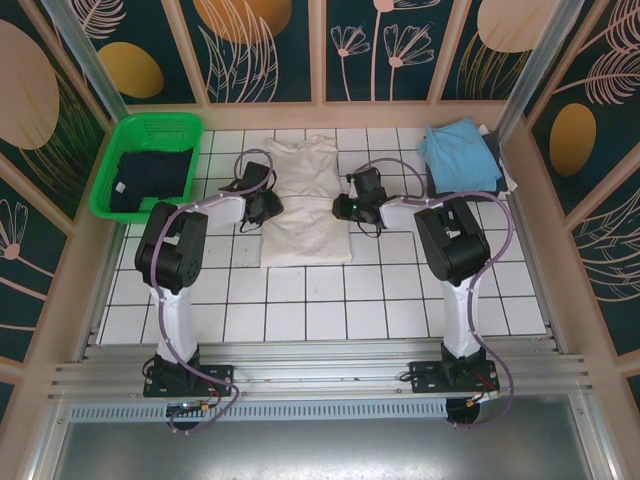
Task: Fold and stack the t-shirts
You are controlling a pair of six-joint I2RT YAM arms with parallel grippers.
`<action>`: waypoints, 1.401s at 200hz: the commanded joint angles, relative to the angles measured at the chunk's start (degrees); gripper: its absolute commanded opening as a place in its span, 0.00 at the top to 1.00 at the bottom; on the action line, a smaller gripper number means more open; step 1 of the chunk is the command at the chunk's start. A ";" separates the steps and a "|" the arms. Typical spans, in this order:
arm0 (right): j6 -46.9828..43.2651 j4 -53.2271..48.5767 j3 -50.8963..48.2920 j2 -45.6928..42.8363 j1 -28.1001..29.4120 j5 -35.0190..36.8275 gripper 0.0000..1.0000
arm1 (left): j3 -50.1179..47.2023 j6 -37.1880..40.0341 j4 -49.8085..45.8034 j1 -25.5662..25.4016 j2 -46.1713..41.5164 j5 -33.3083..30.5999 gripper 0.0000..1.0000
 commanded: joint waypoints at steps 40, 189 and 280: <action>0.42 -2.21 -5.89 -11.90 0.52 0.74 0.66 | -4.96 0.13 -2.10 0.48 -10.38 1.42 0.62; 8.31 -3.14 -28.39 -23.87 12.50 5.93 0.56 | -36.89 -4.55 9.14 -5.76 -30.57 5.64 0.63; 6.57 -5.71 -25.65 -21.74 12.52 8.78 0.81 | -36.86 -2.70 3.70 -5.76 -29.24 0.94 0.62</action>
